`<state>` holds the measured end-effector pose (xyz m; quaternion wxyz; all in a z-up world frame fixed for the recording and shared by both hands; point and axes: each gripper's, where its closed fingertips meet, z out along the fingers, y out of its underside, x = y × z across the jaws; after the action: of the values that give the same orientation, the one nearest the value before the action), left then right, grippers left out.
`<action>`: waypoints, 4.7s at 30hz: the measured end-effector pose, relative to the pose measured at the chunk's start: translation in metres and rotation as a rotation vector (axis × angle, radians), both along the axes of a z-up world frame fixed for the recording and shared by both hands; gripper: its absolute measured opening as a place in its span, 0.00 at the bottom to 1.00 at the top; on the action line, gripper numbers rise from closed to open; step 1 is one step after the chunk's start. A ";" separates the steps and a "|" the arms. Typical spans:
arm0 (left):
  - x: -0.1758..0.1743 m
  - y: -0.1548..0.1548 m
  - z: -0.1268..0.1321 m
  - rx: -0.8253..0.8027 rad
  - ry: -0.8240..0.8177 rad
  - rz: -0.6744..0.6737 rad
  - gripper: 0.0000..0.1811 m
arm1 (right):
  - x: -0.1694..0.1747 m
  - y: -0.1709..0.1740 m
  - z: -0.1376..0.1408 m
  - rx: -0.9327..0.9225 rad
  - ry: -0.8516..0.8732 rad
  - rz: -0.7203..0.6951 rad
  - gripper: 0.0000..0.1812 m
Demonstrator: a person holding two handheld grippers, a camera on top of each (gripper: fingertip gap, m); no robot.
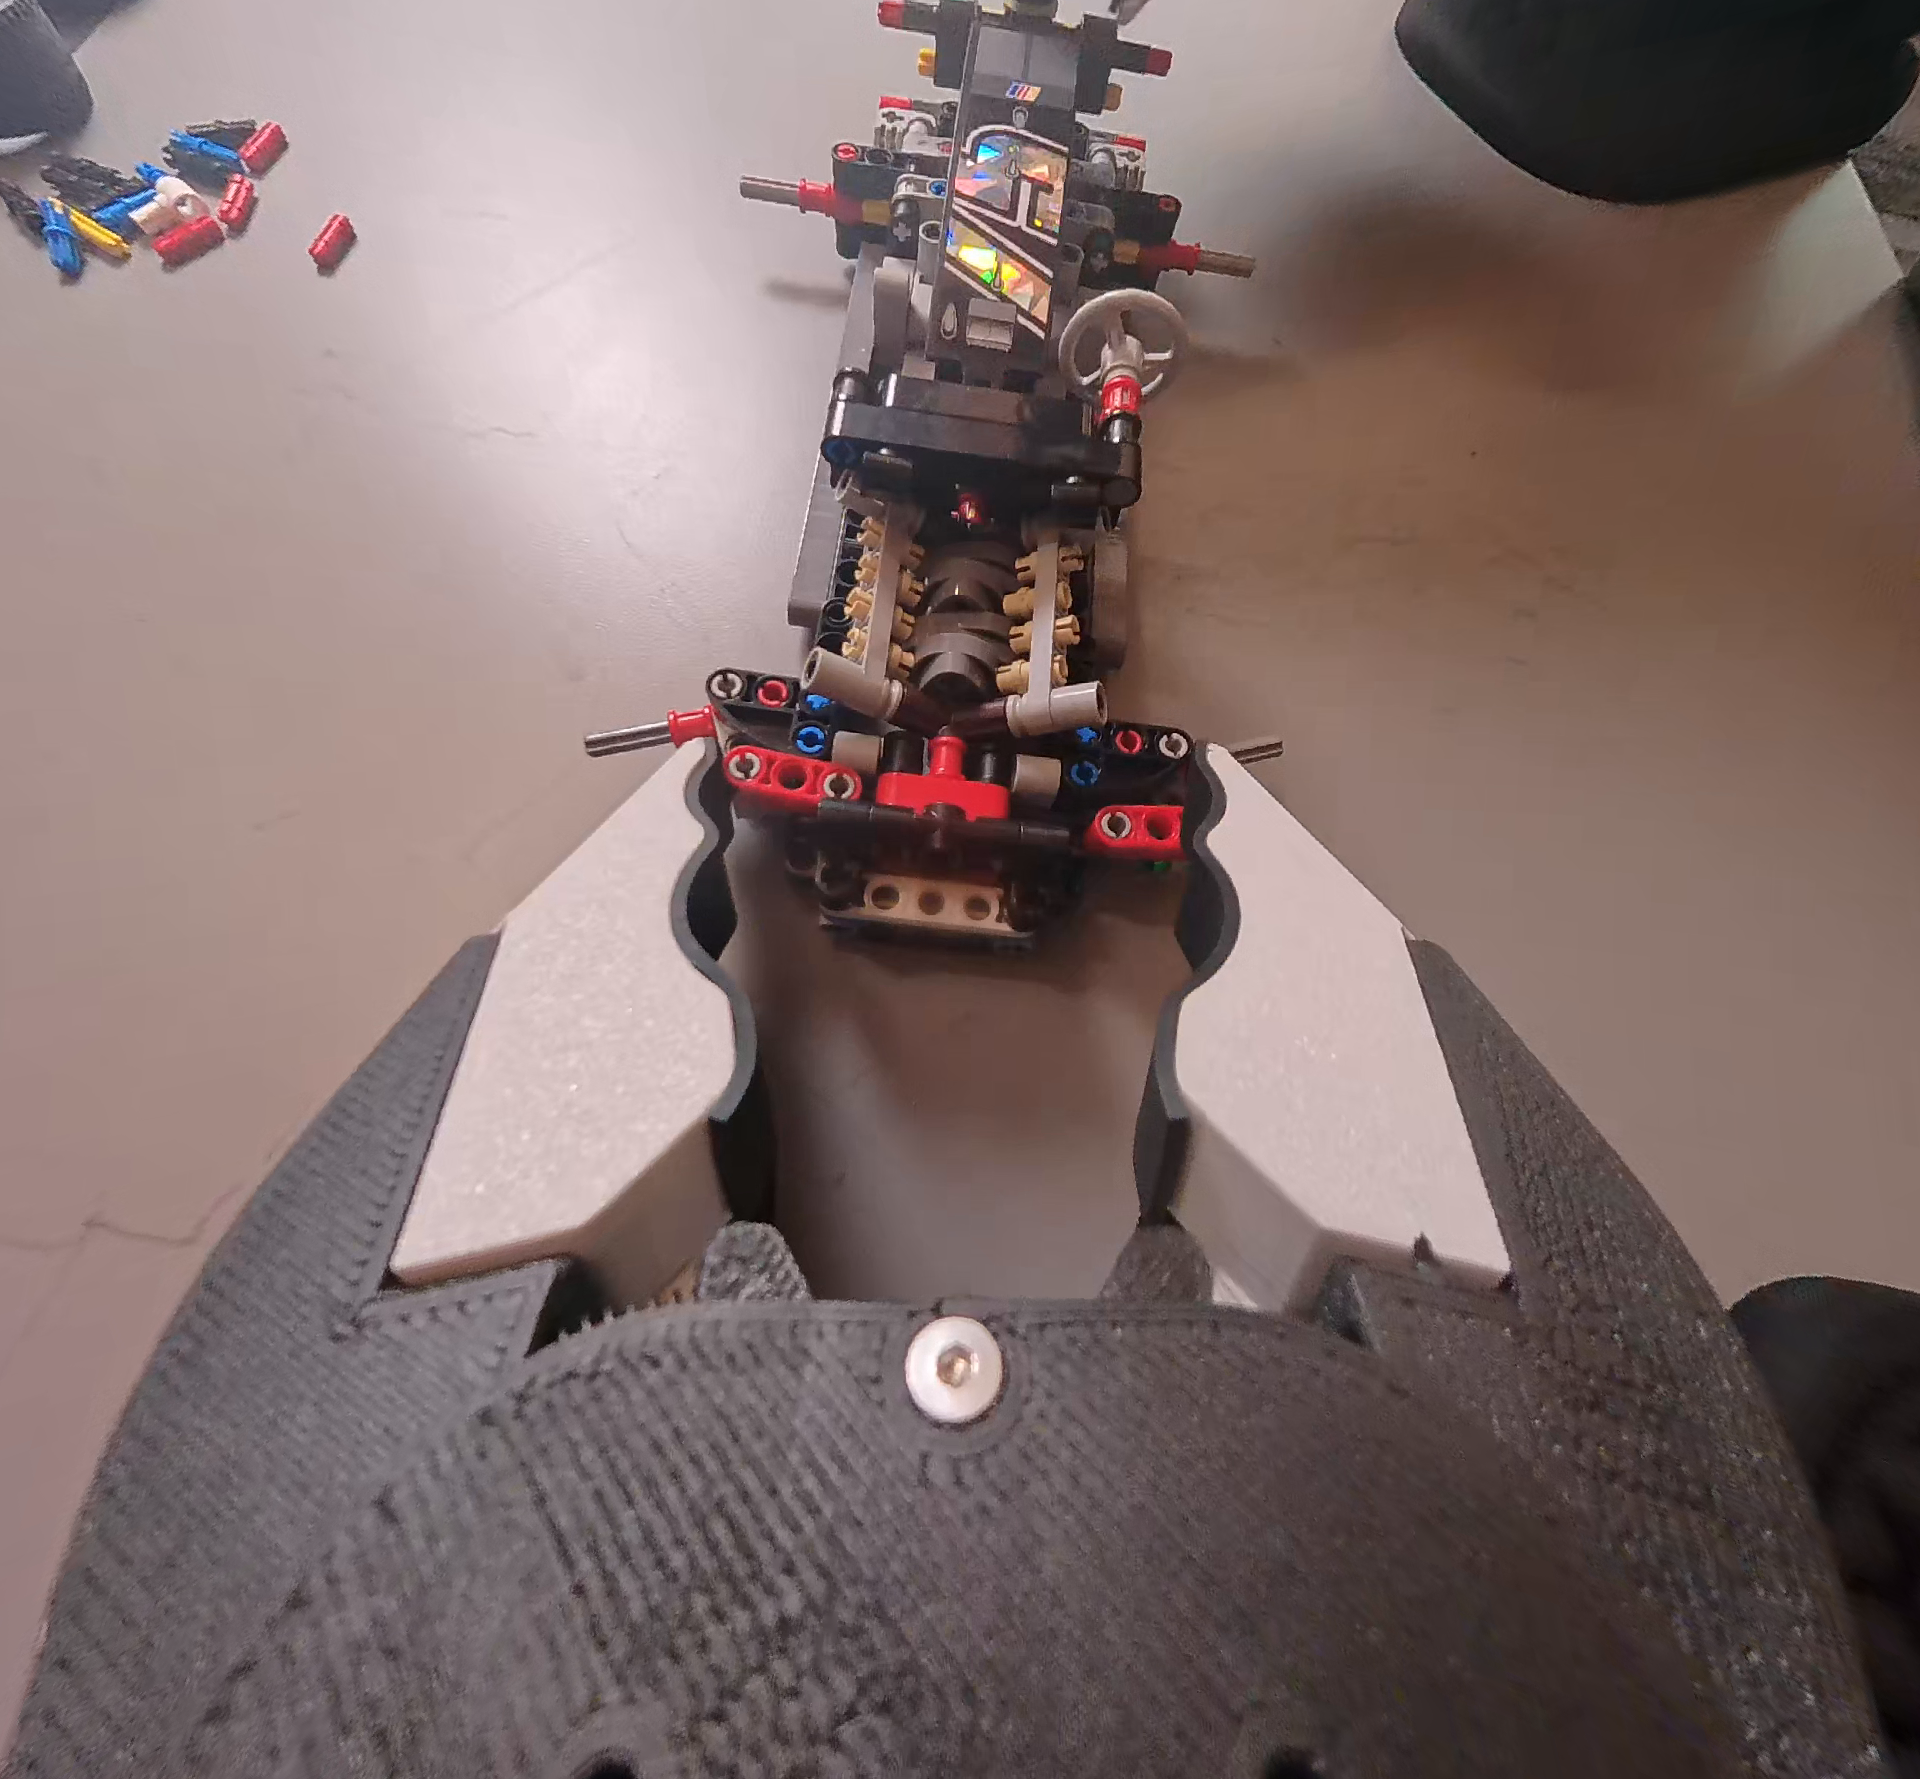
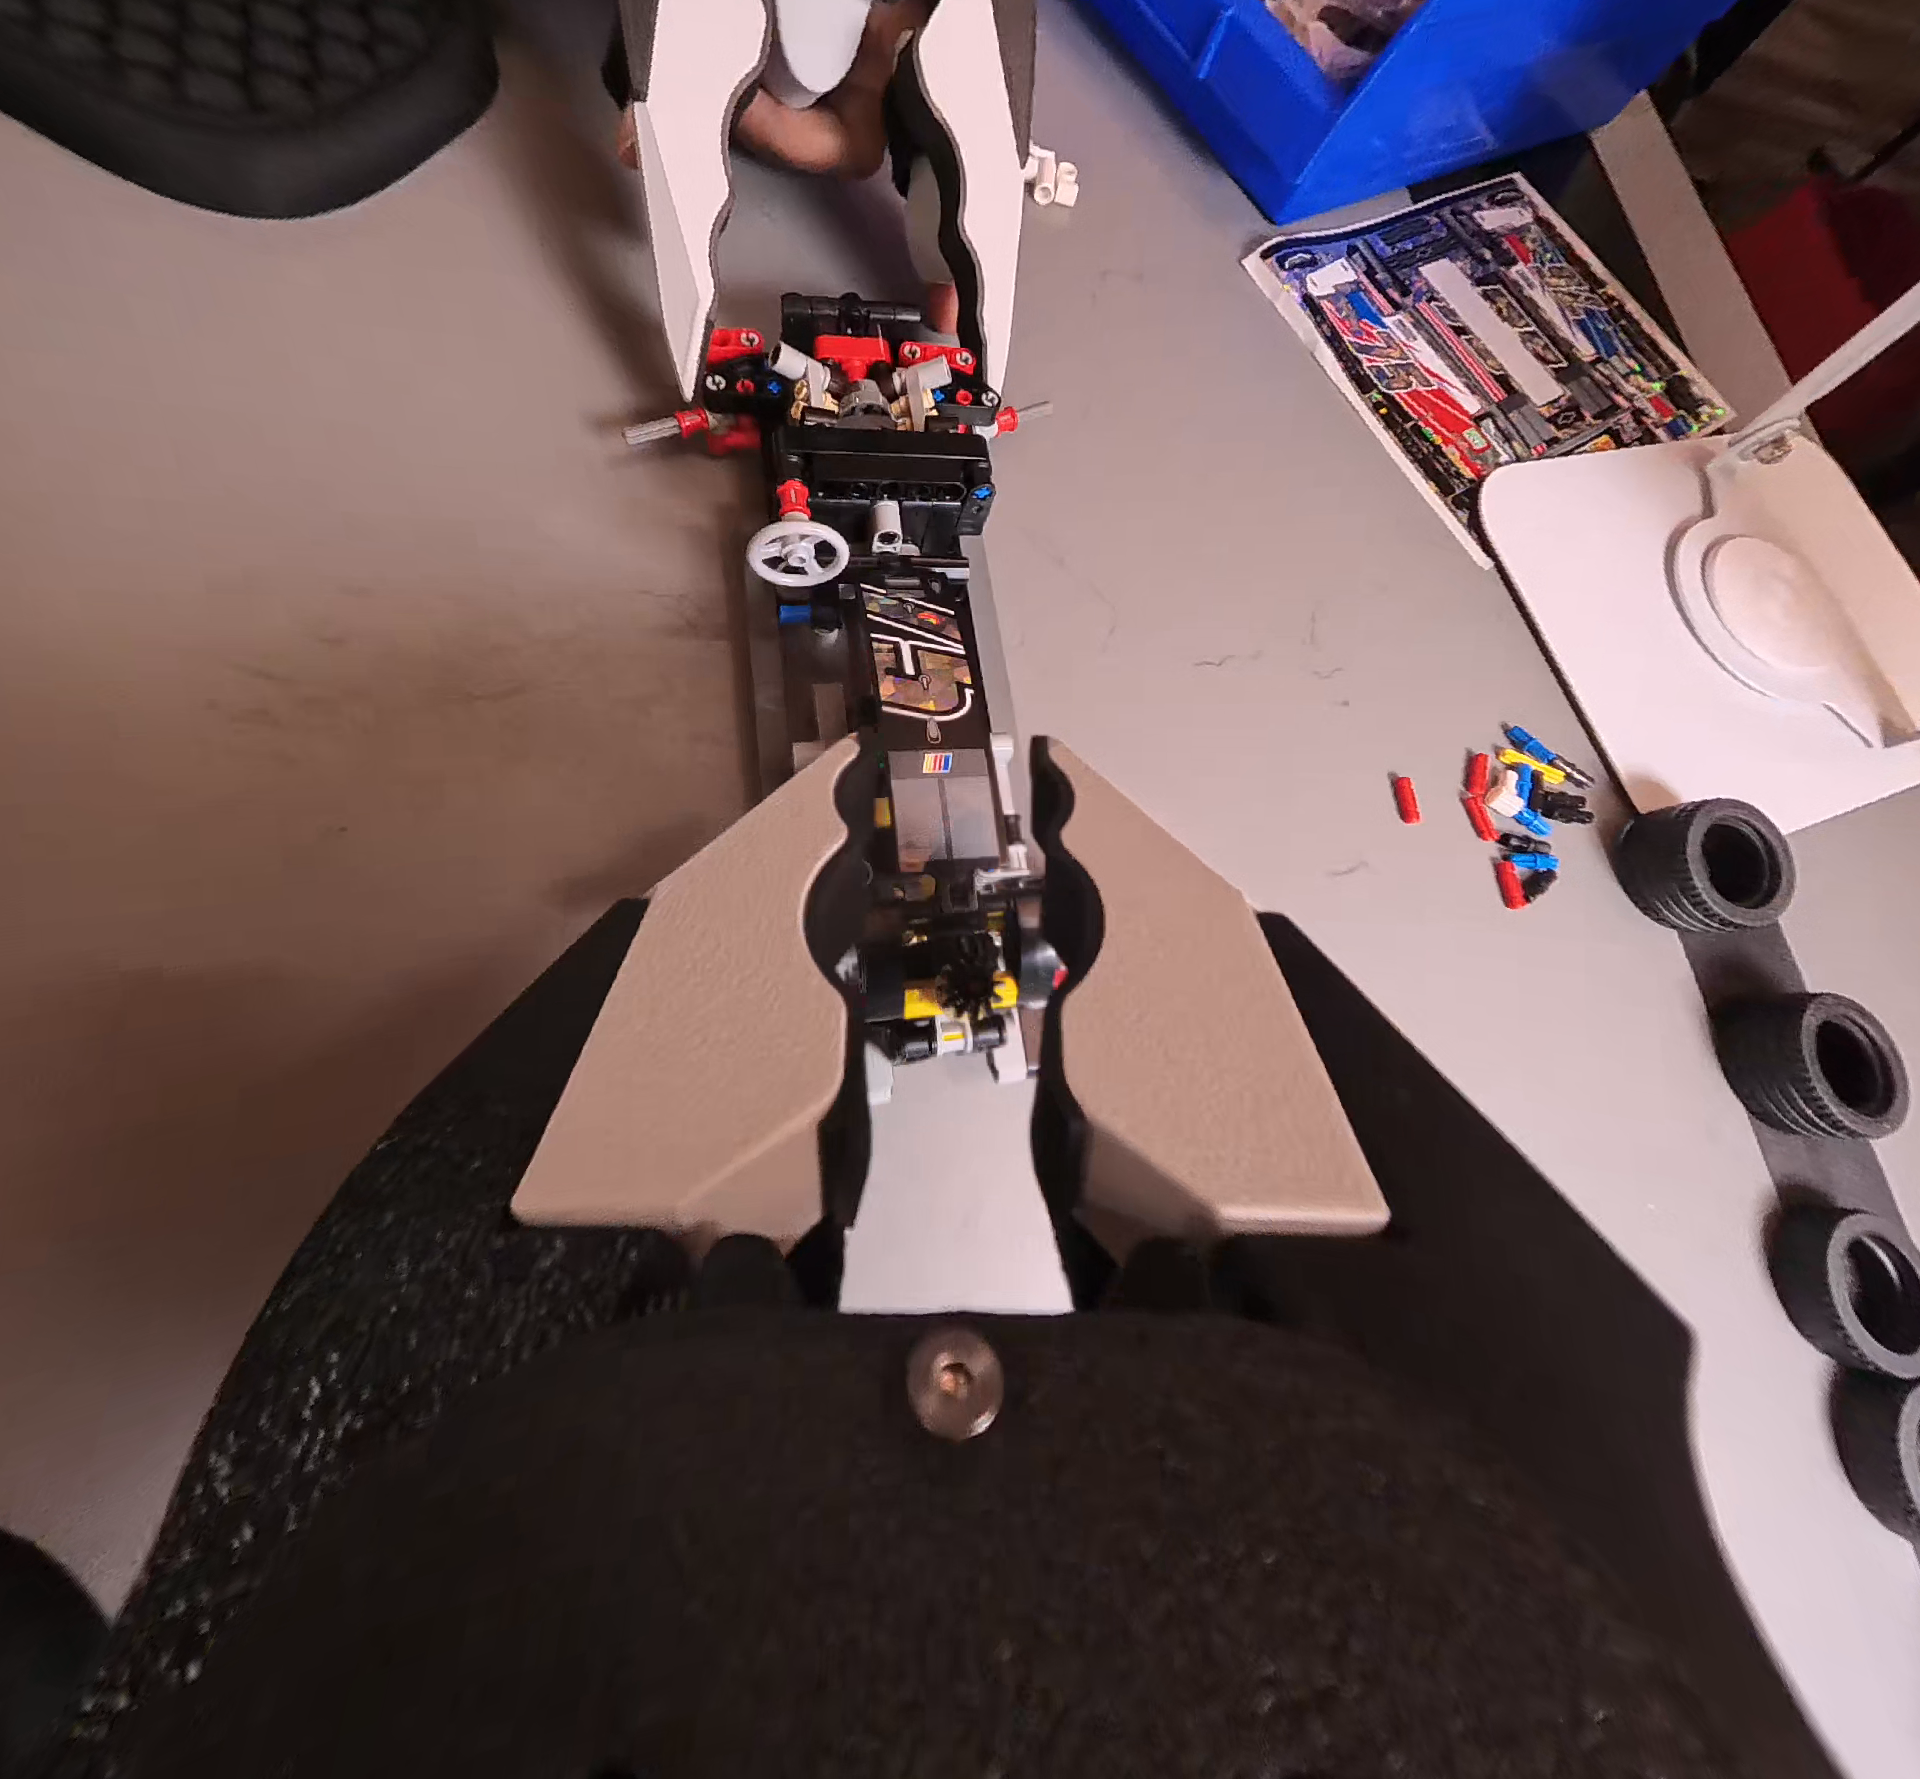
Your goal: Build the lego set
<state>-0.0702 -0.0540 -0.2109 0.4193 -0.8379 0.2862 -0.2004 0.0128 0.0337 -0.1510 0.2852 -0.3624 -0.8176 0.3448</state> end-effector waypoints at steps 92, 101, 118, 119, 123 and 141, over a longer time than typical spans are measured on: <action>-0.046 0.003 0.079 0.470 -0.035 0.816 0.31 | -0.160 0.288 0.118 -0.150 0.435 -0.907 0.24; -0.097 0.034 0.147 0.562 0.002 0.863 0.23 | -0.180 0.288 0.107 -0.267 0.446 -0.877 0.00; -0.270 0.178 0.182 0.486 0.044 1.191 0.06 | -0.190 0.296 0.110 -0.471 0.425 -0.932 0.05; -0.272 0.173 0.175 0.474 0.040 1.184 0.04 | -0.186 0.296 0.106 -0.490 0.436 -0.932 0.05; -0.268 0.159 0.144 0.375 -0.026 1.154 0.00 | -0.175 0.293 0.088 -0.582 0.419 -0.909 0.09; -0.290 0.166 0.174 0.333 0.325 1.101 0.26 | -0.209 0.307 0.186 -0.072 0.465 -0.908 0.64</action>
<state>-0.3600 0.1122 -0.0371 0.5381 -0.8060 -0.1020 0.2245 -0.1961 0.3412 0.0352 0.5678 -0.6046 -0.4801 0.2856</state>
